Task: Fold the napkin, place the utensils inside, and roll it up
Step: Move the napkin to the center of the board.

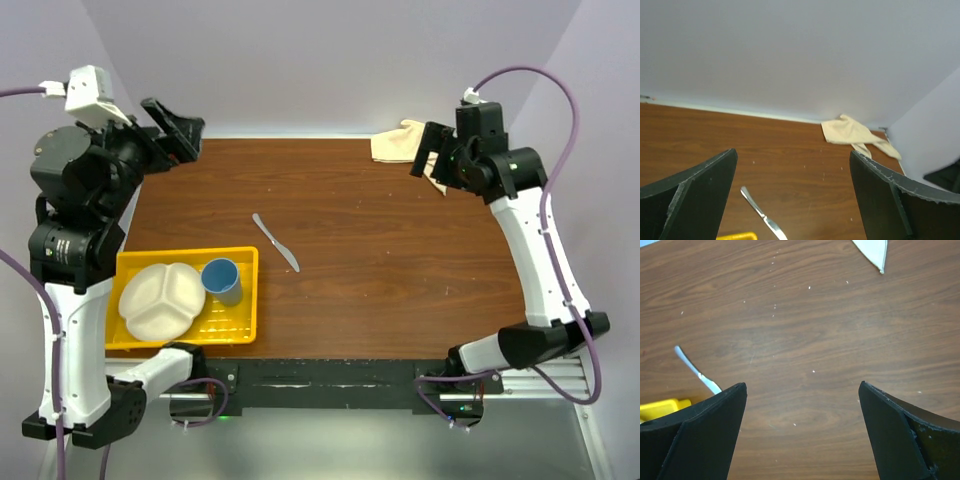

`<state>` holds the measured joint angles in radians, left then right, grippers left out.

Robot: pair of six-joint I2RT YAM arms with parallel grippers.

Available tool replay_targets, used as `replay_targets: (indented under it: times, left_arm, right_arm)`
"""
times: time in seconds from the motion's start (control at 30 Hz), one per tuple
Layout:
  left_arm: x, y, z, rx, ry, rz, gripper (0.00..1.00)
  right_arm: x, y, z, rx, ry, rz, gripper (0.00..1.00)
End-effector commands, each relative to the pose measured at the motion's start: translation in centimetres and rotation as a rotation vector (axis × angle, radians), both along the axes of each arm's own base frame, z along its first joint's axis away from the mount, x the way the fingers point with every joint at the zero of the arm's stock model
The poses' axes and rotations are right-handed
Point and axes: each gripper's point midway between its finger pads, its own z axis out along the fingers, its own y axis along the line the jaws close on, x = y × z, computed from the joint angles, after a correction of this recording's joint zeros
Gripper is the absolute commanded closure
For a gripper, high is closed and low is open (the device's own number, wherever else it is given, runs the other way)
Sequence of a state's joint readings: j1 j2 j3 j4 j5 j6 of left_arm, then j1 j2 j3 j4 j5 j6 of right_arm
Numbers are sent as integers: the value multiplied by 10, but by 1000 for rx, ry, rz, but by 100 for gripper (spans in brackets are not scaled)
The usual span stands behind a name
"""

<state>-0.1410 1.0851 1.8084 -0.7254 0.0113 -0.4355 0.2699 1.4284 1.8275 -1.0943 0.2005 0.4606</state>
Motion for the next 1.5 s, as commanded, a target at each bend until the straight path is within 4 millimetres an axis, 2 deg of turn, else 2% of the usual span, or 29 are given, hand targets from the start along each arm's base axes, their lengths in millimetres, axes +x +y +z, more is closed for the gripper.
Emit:
replay_targets:
  times: [0.0,0.13,0.17,0.23,0.27,0.3,0.33,0.37,0.4,0.5,0.53,0.57,0.6,0.63,0.67,0.73,0.8,0.83,0.87,0.9,0.93,0.97,1.0,1.03,1.13,1.2,1.23,1.37,1.47]
  left_arm:
    - [-26,-30,-23,-12,35,-159,0]
    - [-34,-32,-38,12,65,-184,0]
    - [-35,-31,-43,26,88,-183,0]
    - [-33,-29,-48,43,99,-173,0]
    - [-32,-27,-49,45,97,-158,0]
    - [-29,-26,-53,50,105,-151,0]
    - [-27,-25,-54,62,106,-147,0]
    - [-20,-24,-58,69,125,-134,0]
    - [-16,-23,-61,77,135,-125,0]
    - [0,-16,-71,90,173,-70,1]
    - [4,-15,-73,87,186,-56,1]
    - [12,-16,-76,90,206,-58,2]
    - [16,-17,-74,92,203,-55,3]
    - [20,-18,-75,88,211,-56,3]
    - [29,-15,-81,91,230,-32,3]
    - [37,-16,-84,82,239,-21,4]
    - [50,-18,-91,83,261,-19,5]
    - [56,-19,-92,81,263,-13,5]
    - [64,-20,-98,85,282,-12,5]
    - [69,-20,-94,88,276,-9,6]
    - [73,-20,-94,98,277,-4,6]
    - [82,-21,-101,106,299,-5,6]
    - [86,-22,-98,109,293,-6,7]
    - [94,-23,-105,119,313,-6,7]
    - [107,-29,-112,141,330,-38,10]
    - [112,-32,-113,151,334,-52,10]
    - [116,-34,-115,154,337,-57,10]
    - [123,-38,-116,156,324,-80,10]
    - [126,-36,-115,167,317,-66,10]
  right_arm:
    - [51,2,-7,79,-142,-135,2]
    - [95,0,-38,129,-225,-246,2]
    - [116,-2,-56,145,-229,-263,2]
    - [137,1,-75,188,-224,-268,2]
    - [154,0,-73,205,-265,-272,2]
    - [169,2,-100,190,-224,-273,2]
    - [179,2,-108,180,-223,-273,2]
    - [194,-3,-101,181,-251,-289,2]
    - [207,-4,-132,159,-200,-300,2]
    - [240,-10,-141,177,-203,-294,4]
    - [250,-13,-172,182,-148,-300,7]
    - [264,-10,-164,220,-180,-289,9]
    - [271,-8,-168,239,-186,-274,10]
    - [280,-7,-189,247,-166,-269,14]
    - [290,-6,-181,262,-199,-260,15]
    - [293,-14,-200,238,-167,-310,17]
    - [297,-30,-200,200,-176,-366,20]
    - [295,-40,-210,172,-149,-383,23]
    - [296,-45,-208,144,-146,-384,23]
    - [295,-52,-211,128,-133,-393,24]
    - [291,-65,-217,112,-109,-406,25]
    - [288,-71,-221,90,-96,-400,25]
    - [286,-78,-225,77,-84,-406,25]
    - [281,-89,-233,66,-63,-417,25]
    - [272,-104,-239,36,-26,-417,24]
    - [267,-104,-243,24,-4,-411,23]
    - [264,-125,-246,31,7,-432,23]
    - [261,-127,-251,38,35,-386,24]
    - [255,-127,-263,44,82,-374,28]
